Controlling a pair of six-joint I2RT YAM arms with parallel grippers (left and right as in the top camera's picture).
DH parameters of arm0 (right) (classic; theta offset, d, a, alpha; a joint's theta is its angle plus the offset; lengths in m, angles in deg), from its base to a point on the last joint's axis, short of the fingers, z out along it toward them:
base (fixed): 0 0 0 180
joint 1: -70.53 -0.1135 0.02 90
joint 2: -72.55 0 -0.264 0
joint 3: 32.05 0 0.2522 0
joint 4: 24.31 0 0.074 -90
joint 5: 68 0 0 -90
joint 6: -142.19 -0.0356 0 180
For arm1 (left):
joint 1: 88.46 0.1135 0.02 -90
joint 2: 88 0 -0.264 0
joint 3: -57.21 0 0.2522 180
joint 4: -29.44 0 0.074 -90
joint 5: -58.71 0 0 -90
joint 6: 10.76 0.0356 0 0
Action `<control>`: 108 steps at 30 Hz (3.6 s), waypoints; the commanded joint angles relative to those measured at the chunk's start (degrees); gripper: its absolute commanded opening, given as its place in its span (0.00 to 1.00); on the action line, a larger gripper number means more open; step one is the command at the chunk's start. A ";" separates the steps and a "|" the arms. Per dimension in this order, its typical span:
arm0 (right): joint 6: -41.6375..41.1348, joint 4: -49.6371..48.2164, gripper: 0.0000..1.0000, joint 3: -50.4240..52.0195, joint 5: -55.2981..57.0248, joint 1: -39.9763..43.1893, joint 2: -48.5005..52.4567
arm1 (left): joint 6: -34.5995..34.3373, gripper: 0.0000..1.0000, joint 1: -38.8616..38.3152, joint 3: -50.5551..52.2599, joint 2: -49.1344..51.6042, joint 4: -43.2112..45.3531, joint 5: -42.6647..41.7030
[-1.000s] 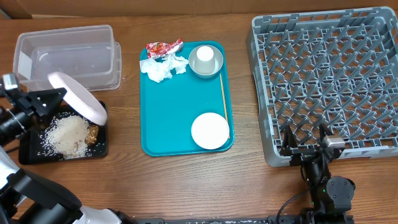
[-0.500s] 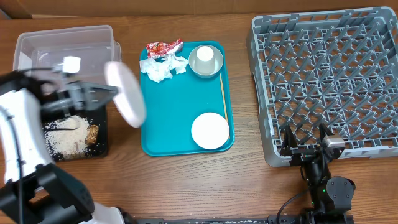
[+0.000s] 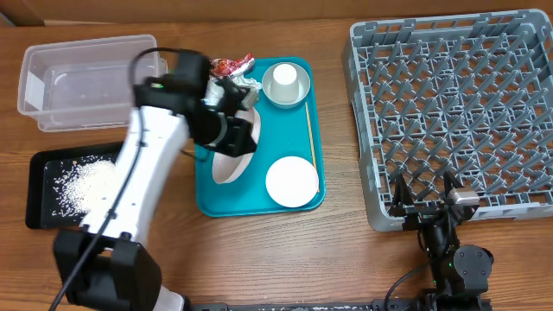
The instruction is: Sort waste into correct bins and load items into the dishwasher
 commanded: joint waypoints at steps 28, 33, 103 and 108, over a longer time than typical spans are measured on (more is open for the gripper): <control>0.17 -0.17 1.00 0.61 0.57 0.15 -0.68 | -18.86 0.04 -6.64 0.11 13.20 9.20 17.92; 0.17 -0.17 1.00 0.61 0.59 0.15 -0.68 | -18.99 0.25 -6.69 0.11 13.18 9.42 15.89; 0.17 -0.17 1.00 0.61 0.59 0.15 -0.68 | -31.34 1.00 -20.17 12.52 -9.31 8.52 21.03; 0.17 -0.17 1.00 0.61 0.59 0.15 -0.68 | -31.41 1.00 -15.85 12.52 -9.31 9.16 24.98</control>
